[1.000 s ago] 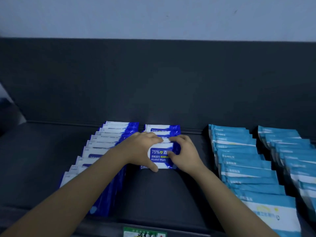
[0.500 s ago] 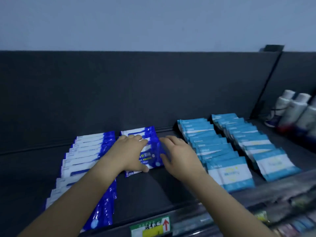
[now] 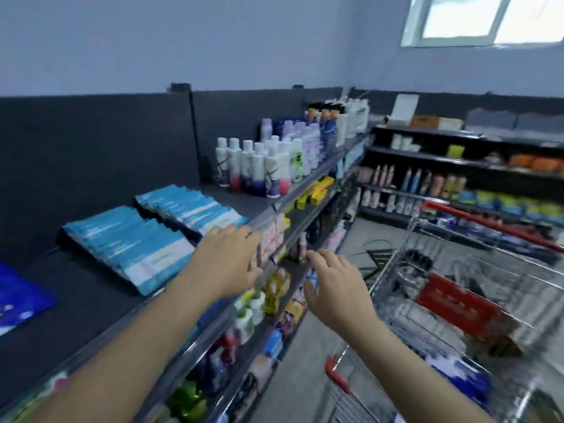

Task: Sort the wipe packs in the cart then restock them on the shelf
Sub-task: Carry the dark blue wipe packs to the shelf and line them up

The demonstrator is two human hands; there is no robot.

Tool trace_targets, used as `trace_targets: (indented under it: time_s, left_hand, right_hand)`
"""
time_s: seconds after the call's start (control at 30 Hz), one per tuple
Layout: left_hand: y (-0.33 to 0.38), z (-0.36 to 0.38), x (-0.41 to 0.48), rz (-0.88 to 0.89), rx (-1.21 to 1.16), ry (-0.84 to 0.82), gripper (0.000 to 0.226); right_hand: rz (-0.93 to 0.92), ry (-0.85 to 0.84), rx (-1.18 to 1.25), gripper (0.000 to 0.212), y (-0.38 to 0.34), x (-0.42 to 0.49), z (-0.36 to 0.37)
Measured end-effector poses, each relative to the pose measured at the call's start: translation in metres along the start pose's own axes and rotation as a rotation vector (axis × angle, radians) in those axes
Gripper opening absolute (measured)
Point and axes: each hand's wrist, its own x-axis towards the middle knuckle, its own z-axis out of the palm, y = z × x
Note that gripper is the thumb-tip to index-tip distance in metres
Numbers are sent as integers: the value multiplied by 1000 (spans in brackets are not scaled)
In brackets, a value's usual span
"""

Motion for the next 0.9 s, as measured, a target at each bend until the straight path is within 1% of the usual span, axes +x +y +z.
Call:
trace_targets:
  time_s: [0.07,0.13,0.23,0.37,0.43,0.57,0.7,0.8,0.87,0.9]
  left_hand:
    - [60,7,23,100,-35,-18,60]
    - [119,17,43,171,-71,-68,65]
    - [196,40,69,267,-104,-101,65]
    - [271,80,104,337,-153,-163,60]
    - [298,106,122,366,-166,-194,61]
    - [345,177,170,418,-199,-254,65]
    - [398,273,228,459,-265,-344,65]
    - [442,353,269,512,-273,-453,72]
    - [468,401,287,536,-276,-515,70]
    - [479,422,295,544,-285,-541,68]
  right_hand:
    - [149,-52,-6,52,56,-33,-3]
    - [298,-106,11,52,107,-67,-6]
    - [455,-179,25,55,174,-108,2]
    - [630,-236,68,56,249,-142,30]
    - [731,-298,96,54,281,-154,50]
    - [891,-397,109,49,337,-163,108]
    - [1057,-500,152,47,389,-155,187]
    - [1202,-523,199,57,439,-137,250]
    - [1293,-515,224,62,472,-128,290]
    - [1323,-503,229,61,487,-125,309]
